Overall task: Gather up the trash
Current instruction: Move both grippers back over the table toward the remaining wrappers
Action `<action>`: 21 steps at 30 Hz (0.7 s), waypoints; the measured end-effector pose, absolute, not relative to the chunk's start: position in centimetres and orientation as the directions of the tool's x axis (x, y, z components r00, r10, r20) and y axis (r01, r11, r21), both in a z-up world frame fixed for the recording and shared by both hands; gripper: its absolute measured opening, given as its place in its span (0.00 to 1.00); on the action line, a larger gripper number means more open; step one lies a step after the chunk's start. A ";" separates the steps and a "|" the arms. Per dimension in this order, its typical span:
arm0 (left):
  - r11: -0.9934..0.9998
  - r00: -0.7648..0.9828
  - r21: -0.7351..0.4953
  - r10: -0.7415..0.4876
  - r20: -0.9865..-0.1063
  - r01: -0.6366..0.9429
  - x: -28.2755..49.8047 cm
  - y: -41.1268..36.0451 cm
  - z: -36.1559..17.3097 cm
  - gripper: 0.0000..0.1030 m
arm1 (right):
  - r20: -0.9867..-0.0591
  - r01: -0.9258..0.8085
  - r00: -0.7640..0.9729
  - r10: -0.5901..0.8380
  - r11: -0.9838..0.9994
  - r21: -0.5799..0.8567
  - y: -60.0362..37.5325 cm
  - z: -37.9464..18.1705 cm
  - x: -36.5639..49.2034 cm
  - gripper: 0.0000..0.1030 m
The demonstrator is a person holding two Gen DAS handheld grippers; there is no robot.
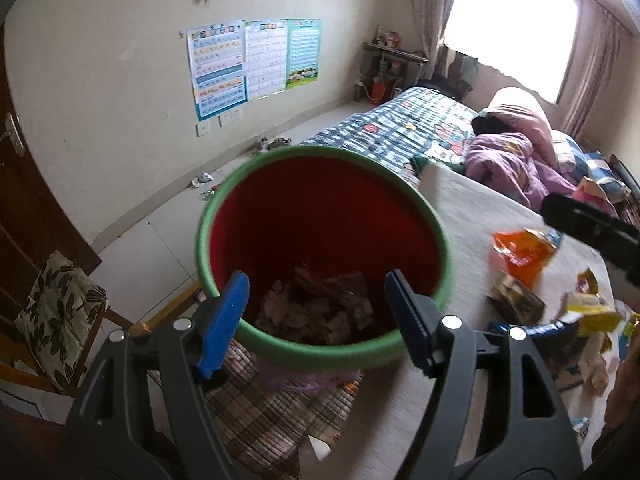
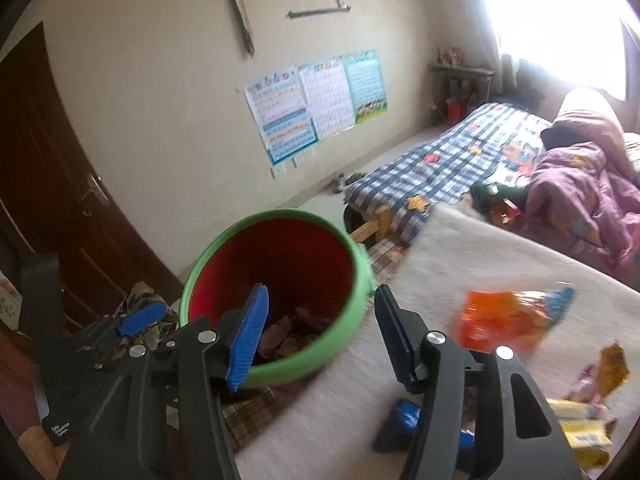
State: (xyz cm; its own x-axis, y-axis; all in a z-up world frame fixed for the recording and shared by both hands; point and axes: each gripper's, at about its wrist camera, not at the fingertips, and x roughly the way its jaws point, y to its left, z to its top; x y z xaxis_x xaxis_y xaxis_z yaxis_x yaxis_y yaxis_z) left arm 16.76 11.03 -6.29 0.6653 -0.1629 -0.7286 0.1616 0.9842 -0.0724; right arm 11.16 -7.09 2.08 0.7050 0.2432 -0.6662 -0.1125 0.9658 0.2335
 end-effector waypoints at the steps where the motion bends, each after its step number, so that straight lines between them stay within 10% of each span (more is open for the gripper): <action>1: 0.983 0.663 -0.072 -0.167 -0.730 0.168 16.3 10.7 -6.3 0.66 | -0.665 -0.108 0.707 0.241 0.966 0.235 -7.6 2.2 10.4 0.53; 21: 0.944 0.593 -0.084 -0.267 -0.759 0.318 4.6 -0.1 -7.5 0.71 | -0.733 0.143 0.675 0.085 0.959 0.243 -21.0 -1.6 -6.7 0.53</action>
State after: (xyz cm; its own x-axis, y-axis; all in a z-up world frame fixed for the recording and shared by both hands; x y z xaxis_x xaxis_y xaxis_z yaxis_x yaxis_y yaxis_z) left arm 4.63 -0.05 -7.45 0.5933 -0.2673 -0.7593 0.3180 0.9444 -0.0840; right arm -6.65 -20.96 -1.60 0.6754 0.0849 -0.7325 0.1431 0.9594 0.2432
